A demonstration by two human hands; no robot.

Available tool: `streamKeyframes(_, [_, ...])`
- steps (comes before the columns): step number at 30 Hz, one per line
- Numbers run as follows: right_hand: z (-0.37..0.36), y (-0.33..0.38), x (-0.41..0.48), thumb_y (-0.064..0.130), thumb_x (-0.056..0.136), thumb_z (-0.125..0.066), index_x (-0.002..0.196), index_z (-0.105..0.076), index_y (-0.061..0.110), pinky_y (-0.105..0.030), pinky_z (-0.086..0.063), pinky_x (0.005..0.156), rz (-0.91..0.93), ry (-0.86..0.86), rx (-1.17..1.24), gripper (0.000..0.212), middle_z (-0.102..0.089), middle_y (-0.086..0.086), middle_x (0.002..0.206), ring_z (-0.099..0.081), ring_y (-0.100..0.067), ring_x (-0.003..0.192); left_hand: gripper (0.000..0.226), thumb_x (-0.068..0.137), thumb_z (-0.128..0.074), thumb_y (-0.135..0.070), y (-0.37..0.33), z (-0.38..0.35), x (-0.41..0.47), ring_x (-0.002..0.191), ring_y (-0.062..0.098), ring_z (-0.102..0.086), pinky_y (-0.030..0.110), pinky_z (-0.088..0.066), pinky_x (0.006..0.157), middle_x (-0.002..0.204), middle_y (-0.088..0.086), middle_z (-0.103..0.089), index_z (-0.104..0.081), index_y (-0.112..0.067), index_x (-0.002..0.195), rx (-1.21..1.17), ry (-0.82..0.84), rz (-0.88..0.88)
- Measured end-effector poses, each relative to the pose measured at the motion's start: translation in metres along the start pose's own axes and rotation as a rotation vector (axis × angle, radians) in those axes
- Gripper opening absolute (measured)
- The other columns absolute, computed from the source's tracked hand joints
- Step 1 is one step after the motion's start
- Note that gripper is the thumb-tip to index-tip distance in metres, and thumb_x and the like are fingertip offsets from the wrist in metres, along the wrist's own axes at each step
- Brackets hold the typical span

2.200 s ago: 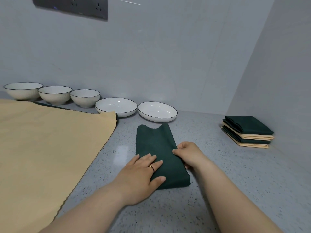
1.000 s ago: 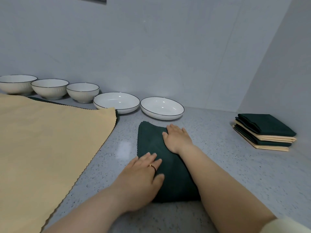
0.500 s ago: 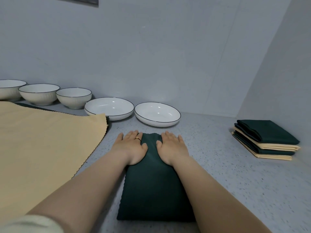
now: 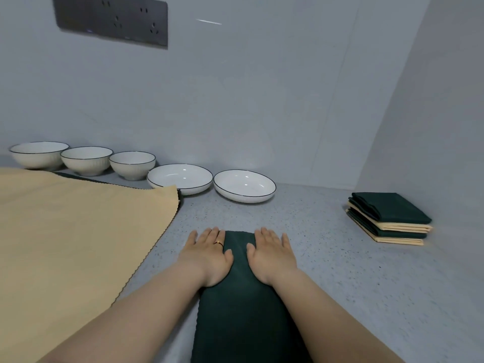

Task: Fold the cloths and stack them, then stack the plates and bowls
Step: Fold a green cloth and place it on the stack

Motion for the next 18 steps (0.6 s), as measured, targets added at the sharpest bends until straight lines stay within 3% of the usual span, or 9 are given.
streamKeyframes(5, [-0.003,0.003,-0.046,0.034,0.100,-0.014,0.148,0.003,0.012,-0.038,0.011,0.116,-0.005,-0.031,0.032,0.055,0.006,-0.005,0.157,0.007,-0.018,0.145,0.056,0.100,-0.012,-0.035,-0.005,-0.009,-0.043,0.145,0.015,0.009,0.036,0.009,0.117,0.157,0.003,0.008,0.005,-0.012,0.148,-0.043,-0.020,-0.017])
streamKeyframes(9, [0.017,0.009,-0.079,0.030,0.098,-0.032,0.148,-0.001,0.017,-0.033,0.006,0.117,0.076,-0.203,0.123,0.061,0.005,-0.005,0.157,0.004,-0.019,0.145,0.059,0.099,-0.024,-0.038,-0.011,0.004,-0.068,0.145,0.015,0.007,0.035,0.009,0.116,0.157,0.002,0.006,-0.001,-0.017,0.149,-0.102,-0.124,-0.082])
streamKeyframes(11, [0.030,0.010,-0.098,0.025,0.095,-0.041,0.147,-0.013,0.017,-0.026,-0.004,0.116,0.147,-0.292,0.203,0.060,-0.008,-0.002,0.156,-0.007,-0.018,0.144,0.058,0.097,-0.035,-0.036,-0.014,0.019,-0.085,0.145,0.014,-0.003,0.029,0.003,0.116,0.157,-0.002,-0.005,-0.012,-0.021,0.148,-0.170,-0.239,-0.168])
streamKeyframes(13, [0.037,0.008,-0.122,0.021,0.092,-0.047,0.134,-0.038,0.014,-0.016,-0.023,0.103,0.235,-0.342,0.261,0.044,-0.037,0.000,0.140,-0.031,-0.014,0.131,0.048,0.095,-0.044,-0.031,-0.019,0.030,-0.110,0.138,0.011,-0.024,0.017,-0.013,0.111,0.149,-0.006,-0.029,-0.034,-0.022,0.141,-0.259,-0.313,-0.299])
streamKeyframes(15, [0.031,0.007,-0.145,0.020,0.091,-0.049,0.110,-0.056,0.015,-0.014,-0.033,0.087,0.324,-0.280,0.289,0.020,-0.052,0.007,0.109,-0.046,-0.010,0.108,0.037,0.094,-0.048,-0.028,-0.024,0.025,-0.136,0.127,0.003,-0.037,0.005,-0.021,0.099,0.135,-0.014,-0.043,-0.049,-0.024,0.131,-0.287,-0.260,-0.426])
streamKeyframes(16, [0.026,0.007,-0.157,0.024,0.091,-0.050,0.101,-0.058,0.017,-0.016,-0.036,0.087,0.356,-0.232,0.298,0.015,-0.053,0.009,0.103,-0.048,-0.009,0.104,0.037,0.093,-0.049,-0.033,-0.026,0.017,-0.147,0.125,-0.002,-0.037,0.002,-0.021,0.097,0.132,-0.018,-0.043,-0.050,-0.026,0.129,-0.281,-0.196,-0.464])
streamKeyframes(17, [0.019,0.005,-0.167,0.035,0.089,-0.051,0.100,-0.058,0.019,-0.015,-0.036,0.090,0.377,-0.173,0.302,0.021,-0.054,0.012,0.107,-0.048,-0.006,0.108,0.044,0.090,-0.047,-0.045,-0.026,0.006,-0.157,0.125,-0.007,-0.034,0.001,-0.020,0.097,0.131,-0.024,-0.038,-0.048,-0.029,0.131,-0.270,-0.121,-0.476])
streamKeyframes(18, [0.013,0.006,-0.177,0.054,0.083,-0.050,0.108,-0.057,0.021,-0.012,-0.032,0.096,0.394,-0.111,0.296,0.042,-0.051,0.017,0.117,-0.043,0.000,0.119,0.063,0.081,-0.039,-0.066,-0.025,-0.003,-0.164,0.125,-0.012,-0.027,0.001,-0.017,0.097,0.130,-0.029,-0.030,-0.044,-0.032,0.134,-0.273,-0.059,-0.475])
Point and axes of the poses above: each hand's wrist, its own x-axis towards the middle knuckle, its own z-axis out of the back of the hand, y = z × x, the point moved 10 cm from there along x, towards the middle knuckle
